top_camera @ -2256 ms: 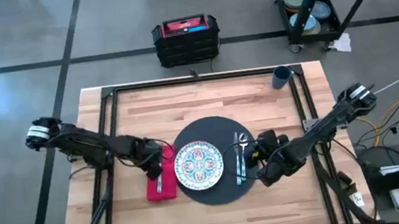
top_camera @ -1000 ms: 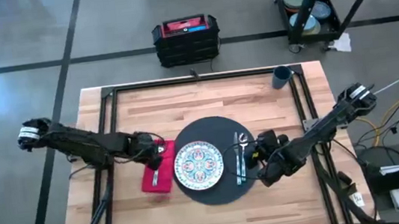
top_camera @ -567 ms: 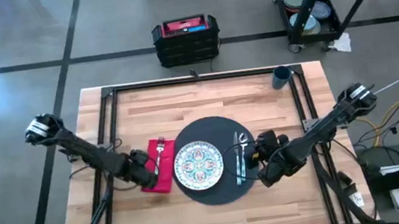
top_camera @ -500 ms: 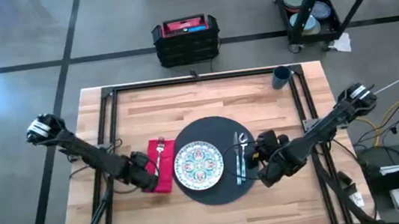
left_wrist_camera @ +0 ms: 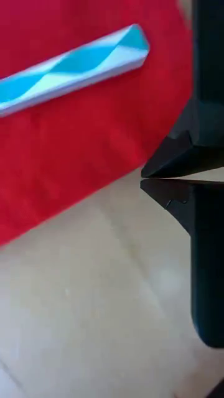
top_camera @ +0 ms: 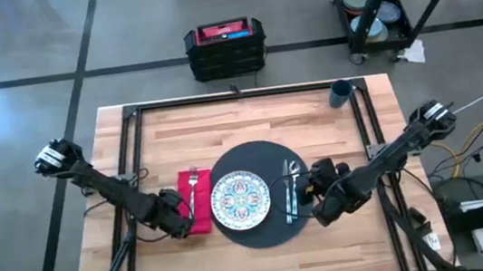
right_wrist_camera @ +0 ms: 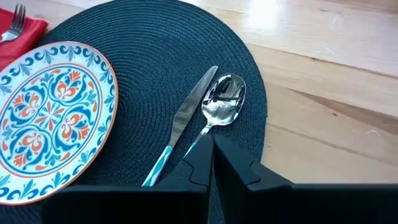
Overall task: Set table place
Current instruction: Adjust the blue fork on the left side of the placemat, then put the blue plastic cup to the top right of the black placemat
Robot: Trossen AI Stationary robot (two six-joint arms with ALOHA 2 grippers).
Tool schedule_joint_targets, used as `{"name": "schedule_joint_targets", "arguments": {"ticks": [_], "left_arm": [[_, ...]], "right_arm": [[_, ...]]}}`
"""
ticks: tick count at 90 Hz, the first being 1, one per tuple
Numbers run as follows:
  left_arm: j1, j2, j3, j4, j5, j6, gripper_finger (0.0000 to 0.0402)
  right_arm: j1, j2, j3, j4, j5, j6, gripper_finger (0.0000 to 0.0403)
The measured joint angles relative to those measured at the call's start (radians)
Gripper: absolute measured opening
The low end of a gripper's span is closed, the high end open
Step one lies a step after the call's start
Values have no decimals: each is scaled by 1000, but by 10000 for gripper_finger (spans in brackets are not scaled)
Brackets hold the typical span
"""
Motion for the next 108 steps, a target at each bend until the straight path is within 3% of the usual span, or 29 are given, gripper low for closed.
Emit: {"name": "schedule_joint_targets", "arguments": {"ticks": [12,21,31,39,49,59,68,81,95,108], "left_arm": [[-21,-52,70,-49,-15,-2,0],[-24,-85,146,-60,-94,63,0],[-4,-109,255,-60,-244,202,0],[29,-111,351,-62,-398,364,0],[102,-114,465,-61,-508,573,0],[221,-114,546,-63,-519,750,0],[345,-114,584,-82,-466,895,0],[523,-114,560,-117,-290,1013,0],[648,-109,453,-134,-159,1110,0],[698,-104,364,-146,-132,1186,1]], "right_arm": [[8,-58,0,-18,10,-2,0],[12,-134,0,-30,55,-14,0],[9,-243,0,-46,136,-39,0],[6,-338,1,-47,264,-70,0],[-64,-424,75,-64,317,-286,0],[-283,-441,292,-127,161,-641,0],[-522,-428,547,-145,13,-893,0],[-911,-347,811,-364,-155,-1019,0],[-1283,-236,902,-525,-437,-1193,0],[-1377,-123,919,-521,-558,-1290,0]]}}
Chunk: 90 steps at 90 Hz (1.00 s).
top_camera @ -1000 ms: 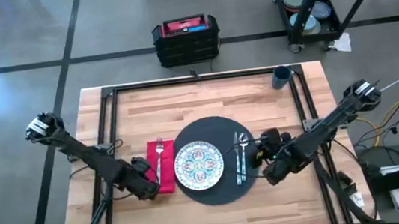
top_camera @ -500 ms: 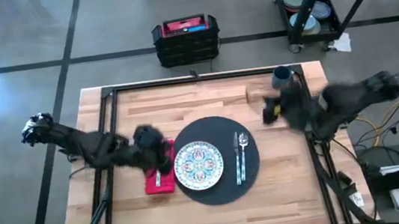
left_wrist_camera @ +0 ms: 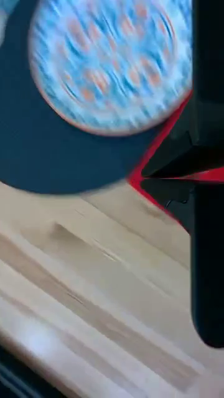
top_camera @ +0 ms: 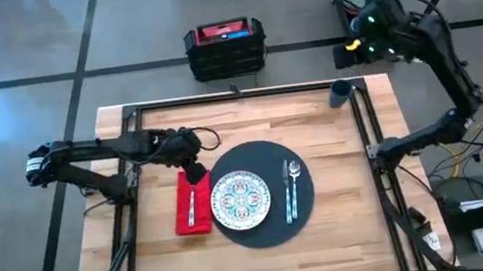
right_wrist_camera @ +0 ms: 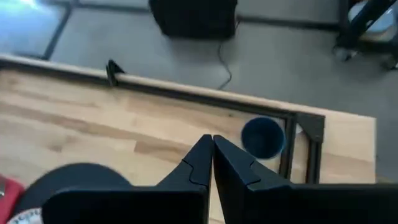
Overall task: Set table place
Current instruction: Put the blue plastic cup to the top right of the black placemat
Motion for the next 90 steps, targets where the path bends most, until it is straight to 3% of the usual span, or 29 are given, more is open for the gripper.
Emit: {"name": "schedule_joint_targets", "arguments": {"ticks": [15,24,31,40,65,77,90], "left_arm": [[4,0,-44,-6,58,49,24],[4,-1,-45,-10,69,55,45],[4,-2,-45,-8,69,70,61],[4,-3,-45,-7,69,75,83],[4,-4,-45,-7,68,110,135],[4,-4,-45,-5,67,113,152],[4,-4,-45,-4,67,127,163]], "right_arm": [[-14,127,-1,-19,-6,-114,6],[-18,189,-18,-55,62,-181,32],[-16,239,-41,-42,95,-188,67],[-21,273,-74,0,65,-194,122],[-103,284,-289,149,83,-179,254],[-145,248,-418,240,81,-171,276],[-172,219,-551,357,48,-152,273]]}}
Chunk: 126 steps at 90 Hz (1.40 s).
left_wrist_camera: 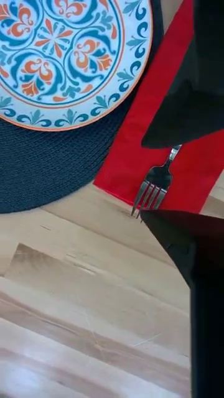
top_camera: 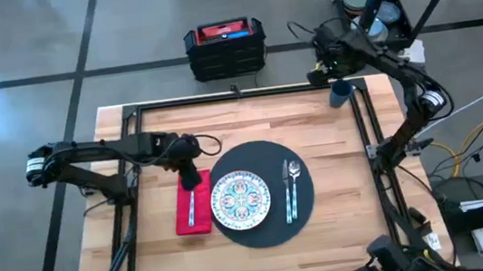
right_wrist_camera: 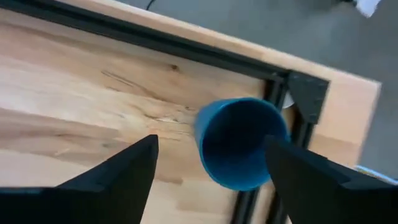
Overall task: Set table place
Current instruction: Put the blue plastic cup to the top right of the black placemat
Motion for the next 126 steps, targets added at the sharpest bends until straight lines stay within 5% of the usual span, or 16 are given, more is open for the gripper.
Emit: {"name": "schedule_joint_targets", "arguments": {"ticks": [42,53,67,85,98,110,126], "left_arm": [[0,0,0,5,-1,0,157],[0,0,0,5,-1,0,147],[0,0,-1,11,-1,0,133],[0,0,-1,17,-1,0,115],[0,0,-1,22,-1,0,103],[0,0,-1,25,-1,1,94],[0,0,-1,46,-2,26,83]], "right_arm": [[-11,0,-319,290,-43,108,221],[-11,0,-380,346,-39,154,158],[3,-7,-412,363,8,169,24],[72,-96,-384,273,-30,174,2],[213,-211,-358,166,-95,231,1],[457,-286,-370,161,-120,410,1],[810,-238,-374,158,-17,656,0]]}}
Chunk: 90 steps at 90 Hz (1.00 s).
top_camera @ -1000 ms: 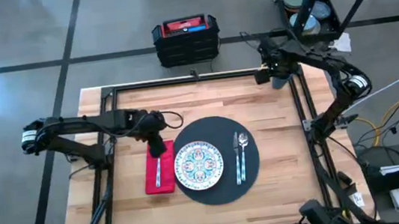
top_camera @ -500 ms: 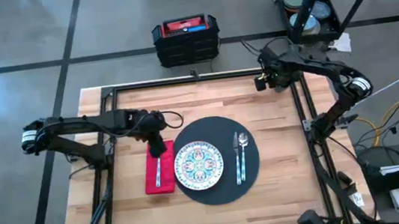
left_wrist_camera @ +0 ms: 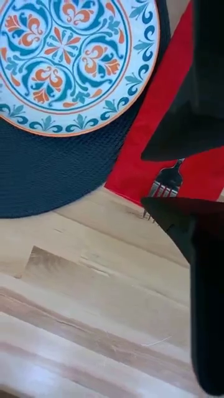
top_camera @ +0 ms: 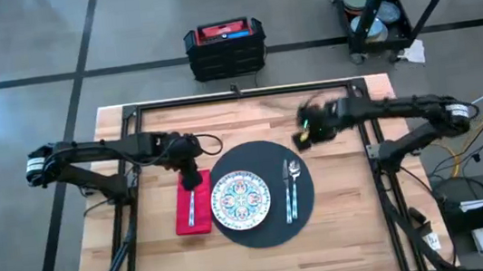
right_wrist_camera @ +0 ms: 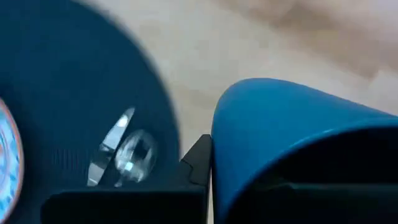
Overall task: Set table place
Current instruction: Put the blue plastic cup to the top right of the black placemat
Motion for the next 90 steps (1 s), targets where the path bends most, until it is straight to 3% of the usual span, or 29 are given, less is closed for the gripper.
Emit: {"name": "schedule_joint_targets", "arguments": {"ticks": [16,50,90], "left_arm": [[0,0,0,11,1,6,75],[0,0,0,11,3,6,75],[0,0,0,11,3,4,70]], "right_arm": [[55,78,-2,-44,28,69,0],[-39,94,-1,51,-20,-40,0],[-44,197,-5,134,-45,-86,0]]}}
